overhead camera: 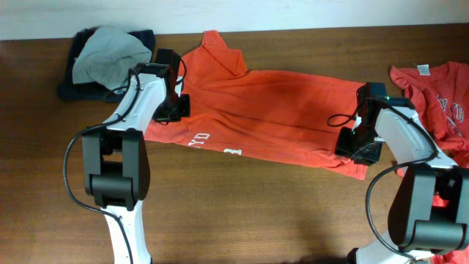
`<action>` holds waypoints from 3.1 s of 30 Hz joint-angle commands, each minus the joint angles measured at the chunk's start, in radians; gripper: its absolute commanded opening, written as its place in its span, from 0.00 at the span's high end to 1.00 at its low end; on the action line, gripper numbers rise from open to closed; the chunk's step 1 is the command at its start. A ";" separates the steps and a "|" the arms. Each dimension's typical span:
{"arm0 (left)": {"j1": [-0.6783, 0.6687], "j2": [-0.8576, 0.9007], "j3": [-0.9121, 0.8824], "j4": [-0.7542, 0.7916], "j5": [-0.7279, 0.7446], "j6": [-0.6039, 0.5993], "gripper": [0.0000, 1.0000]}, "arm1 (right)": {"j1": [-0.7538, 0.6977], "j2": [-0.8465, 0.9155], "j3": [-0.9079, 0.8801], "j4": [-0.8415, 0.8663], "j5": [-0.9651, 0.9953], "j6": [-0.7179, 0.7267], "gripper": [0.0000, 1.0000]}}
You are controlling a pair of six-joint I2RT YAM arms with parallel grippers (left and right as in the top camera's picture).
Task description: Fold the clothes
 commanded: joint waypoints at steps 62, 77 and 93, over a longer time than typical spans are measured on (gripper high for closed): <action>0.001 0.007 0.025 0.036 -0.013 -0.010 0.94 | 0.002 0.021 0.172 0.368 -0.067 -0.259 0.17; -0.107 -0.022 0.257 -0.093 0.100 0.045 0.99 | 0.043 0.064 0.255 0.024 -0.153 -0.210 0.96; -0.255 -0.006 0.164 -0.081 -0.077 0.027 0.99 | 0.043 0.071 -0.010 0.049 0.006 -0.032 0.96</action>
